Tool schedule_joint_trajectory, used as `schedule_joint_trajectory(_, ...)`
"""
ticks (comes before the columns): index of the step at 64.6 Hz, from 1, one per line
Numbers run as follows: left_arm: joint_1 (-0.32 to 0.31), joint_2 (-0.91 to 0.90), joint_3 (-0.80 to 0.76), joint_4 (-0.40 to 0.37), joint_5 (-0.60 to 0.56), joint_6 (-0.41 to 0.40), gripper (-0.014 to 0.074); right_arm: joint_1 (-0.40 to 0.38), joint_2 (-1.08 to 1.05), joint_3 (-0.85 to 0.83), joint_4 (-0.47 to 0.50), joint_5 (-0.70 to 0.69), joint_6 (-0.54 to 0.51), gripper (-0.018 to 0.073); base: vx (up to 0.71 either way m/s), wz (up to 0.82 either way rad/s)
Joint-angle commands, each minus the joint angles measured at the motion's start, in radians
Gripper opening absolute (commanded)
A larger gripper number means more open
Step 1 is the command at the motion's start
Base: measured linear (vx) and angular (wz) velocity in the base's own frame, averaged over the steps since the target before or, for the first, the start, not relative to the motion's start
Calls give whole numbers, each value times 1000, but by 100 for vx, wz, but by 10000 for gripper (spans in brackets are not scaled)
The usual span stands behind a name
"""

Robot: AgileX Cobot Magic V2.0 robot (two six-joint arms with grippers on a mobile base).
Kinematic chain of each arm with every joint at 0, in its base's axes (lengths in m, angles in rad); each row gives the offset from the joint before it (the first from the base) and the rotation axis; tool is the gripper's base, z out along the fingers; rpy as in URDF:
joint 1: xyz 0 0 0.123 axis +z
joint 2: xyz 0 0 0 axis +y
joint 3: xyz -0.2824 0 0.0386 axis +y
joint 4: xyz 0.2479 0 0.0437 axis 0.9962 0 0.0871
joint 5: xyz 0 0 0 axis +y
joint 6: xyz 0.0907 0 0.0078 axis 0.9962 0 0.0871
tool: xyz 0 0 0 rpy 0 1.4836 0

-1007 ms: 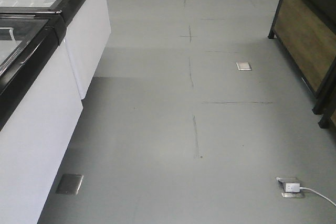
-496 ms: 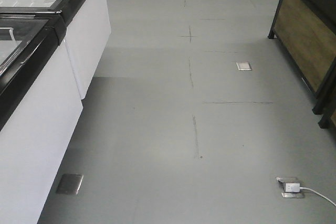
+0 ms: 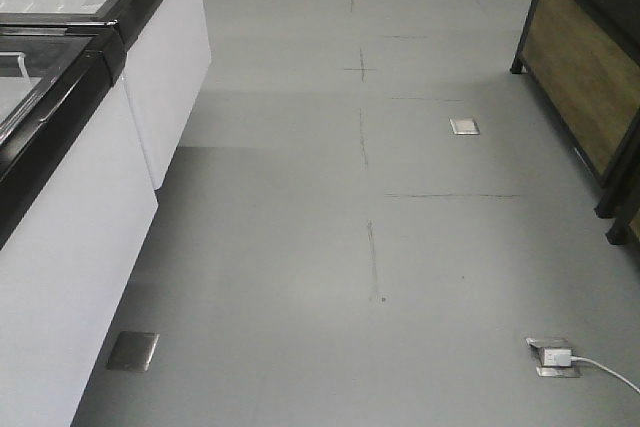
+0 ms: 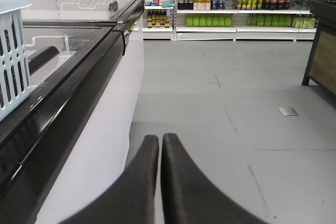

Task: Left arm holds basket, right arm returns cookies

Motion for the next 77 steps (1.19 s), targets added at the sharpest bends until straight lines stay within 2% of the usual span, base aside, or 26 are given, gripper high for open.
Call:
schedule_joint_trajectory(1,-1,-11,-34,-1,-125,-2,-7,-4,-11,3,-7,-75,-4,-8,0,0)
schedule_joint_trajectory(9,-1,-11,-50,-9,-260,-3,-7,-4,-11,3,-7,-75,-4,-8,0,0)
schedule_joint_trajectory(15,-1,-8,-104,-9,-286,-2,-7,-4,-11,3,-7,-75,-4,-8,0,0)
schedule_joint_trajectory(22,-1,28,-188,-2,-243,12,-7,-4,-11,3,-7,-75,-4,-8,0,0)
schedule_joint_trajectory(33,-1,160,-332,-2,-92,80,-7,-4,-11,3,-7,-75,-4,-8,0,0)
schedule_joint_trajectory(41,-1,258,-406,-2,-27,81,-7,-4,-11,3,-7,-75,-4,-8,0,0)
schedule_joint_trajectory(53,-1,328,-421,-9,14,81,-7,-4,-11,3,-7,-75,-4,-8,0,0)
schedule_joint_trajectory(67,-1,337,-421,-9,12,78,-7,-4,-11,3,-7,-75,-4,-8,0,0)
schedule_joint_trajectory(77,-1,338,-421,-9,87,71,-2,-4,-11,3,-7,-75,-4,-8,0,0)
